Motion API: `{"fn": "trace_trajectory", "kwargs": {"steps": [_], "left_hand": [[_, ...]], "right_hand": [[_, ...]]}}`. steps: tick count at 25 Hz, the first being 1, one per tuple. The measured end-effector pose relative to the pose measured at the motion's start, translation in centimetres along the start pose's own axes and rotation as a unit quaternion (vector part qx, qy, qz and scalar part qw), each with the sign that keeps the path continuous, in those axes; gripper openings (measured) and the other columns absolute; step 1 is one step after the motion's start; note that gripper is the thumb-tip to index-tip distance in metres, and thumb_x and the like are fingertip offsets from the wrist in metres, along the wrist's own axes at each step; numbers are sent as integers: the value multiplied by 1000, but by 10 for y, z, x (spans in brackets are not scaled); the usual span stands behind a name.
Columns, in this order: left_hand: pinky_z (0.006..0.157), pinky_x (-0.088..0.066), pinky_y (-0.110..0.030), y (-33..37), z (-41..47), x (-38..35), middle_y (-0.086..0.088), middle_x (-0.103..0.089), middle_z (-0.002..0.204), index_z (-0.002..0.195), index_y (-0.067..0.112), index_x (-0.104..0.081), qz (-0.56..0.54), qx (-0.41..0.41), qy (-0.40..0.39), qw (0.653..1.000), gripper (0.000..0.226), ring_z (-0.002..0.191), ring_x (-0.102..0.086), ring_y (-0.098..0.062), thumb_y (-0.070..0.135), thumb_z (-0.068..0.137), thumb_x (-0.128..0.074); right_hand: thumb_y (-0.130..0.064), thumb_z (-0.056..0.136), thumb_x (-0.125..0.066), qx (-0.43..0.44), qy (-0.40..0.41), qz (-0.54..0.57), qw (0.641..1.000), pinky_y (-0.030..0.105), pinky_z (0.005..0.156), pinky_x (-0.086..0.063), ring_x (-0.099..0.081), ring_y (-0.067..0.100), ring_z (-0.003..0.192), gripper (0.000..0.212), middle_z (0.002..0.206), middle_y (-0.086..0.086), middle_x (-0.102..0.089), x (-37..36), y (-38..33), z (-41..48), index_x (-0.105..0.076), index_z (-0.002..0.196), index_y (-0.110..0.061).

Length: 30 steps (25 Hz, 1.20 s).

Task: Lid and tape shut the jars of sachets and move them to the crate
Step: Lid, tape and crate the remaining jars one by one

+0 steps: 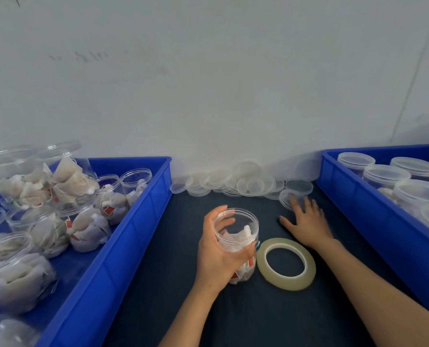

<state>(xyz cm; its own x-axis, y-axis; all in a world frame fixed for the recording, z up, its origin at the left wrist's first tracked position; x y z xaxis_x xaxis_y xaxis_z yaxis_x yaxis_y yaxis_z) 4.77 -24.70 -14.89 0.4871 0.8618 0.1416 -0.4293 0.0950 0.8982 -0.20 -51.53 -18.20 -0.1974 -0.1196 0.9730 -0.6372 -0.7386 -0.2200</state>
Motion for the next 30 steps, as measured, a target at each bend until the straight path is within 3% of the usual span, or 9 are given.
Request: {"fn": "trace_trajectory", "kwargs": {"steps": [3,5,7,10,13,19,23,26,30], "left_hand": [[105,-46,-31,-1,-1,0,25,-59,123,132,34,-46,1,4,-9,1000,87,121,-58,-3,41,56,-87],[104,-46,-30,-2,-1,-1,25,-59,123,132,35,-46,-1,4,-11,1000,86,120,-58,-4,40,57,-87],[104,-46,-30,-3,0,-1,24,-59,123,132,35,-46,-2,2,-10,1000,85,120,-58,-5,39,57,-86],[103,-47,-31,-3,-1,-1,22,-59,124,132,35,-46,-5,-2,-11,1000,85,120,-59,-6,39,57,-86],[103,-47,-29,-3,-2,-1,23,-58,125,133,38,-45,2,-2,-17,1000,85,122,-57,-5,41,58,-87],[103,-47,-29,-2,-2,-1,24,-58,124,132,36,-46,-3,-4,-12,1000,85,120,-58,-4,40,58,-87],[100,-48,-24,-1,-3,0,25,-58,124,132,37,-45,0,-9,-8,1000,85,120,-58,-4,42,57,-86],[95,-51,-22,-2,-4,0,26,-60,123,131,44,-44,12,5,-8,1000,85,118,-58,1,47,57,-87],[75,-51,-8,1,-2,-1,39,-57,113,130,50,-37,32,28,8,999,87,103,-62,9,53,56,-82]], "right_hand": [[-58,98,-44,-3,0,52,999,46,117,-27,-22,32,149,65,165,9,-13,-1,0,-2,-24,156,-36],[-54,92,-58,15,104,63,992,40,92,-50,-50,26,127,53,148,6,-43,3,0,-12,-54,140,-32],[-58,83,-68,38,202,14,978,33,69,-53,-59,19,100,47,124,1,-54,8,-4,-22,-67,118,-26],[-65,83,-64,17,138,10,990,43,97,-49,-47,30,130,78,153,12,-28,6,-2,-13,-40,146,-27],[-66,94,-44,29,-33,0,999,46,122,-13,-9,32,152,79,166,10,2,-3,0,-1,-4,158,-39],[-39,95,-63,27,32,208,977,35,104,-41,-43,25,134,54,151,10,-37,5,1,-16,-46,146,-33],[-31,97,-61,89,96,470,873,30,101,-44,-52,13,126,44,139,2,-57,38,-46,-55,-54,140,-26],[-45,84,-66,236,79,480,841,26,102,-43,-51,5,126,44,133,-15,-59,57,-97,-98,-65,127,-37],[-49,77,-66,304,86,399,861,25,108,-35,-45,8,132,45,137,-18,-53,59,-127,-130,-68,121,-36]]}}
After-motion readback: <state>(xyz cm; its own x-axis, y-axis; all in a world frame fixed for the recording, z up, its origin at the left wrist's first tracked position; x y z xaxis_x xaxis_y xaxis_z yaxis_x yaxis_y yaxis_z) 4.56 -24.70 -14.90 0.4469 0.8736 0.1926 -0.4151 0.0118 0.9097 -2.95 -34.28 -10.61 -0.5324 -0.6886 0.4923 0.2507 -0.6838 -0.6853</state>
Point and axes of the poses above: each hand's wrist, its own z-axis towards the middle knuckle, its own x-axis out of the back of the hand, y = z × x, the point moved 3 cm from there along z, towards the middle knuckle
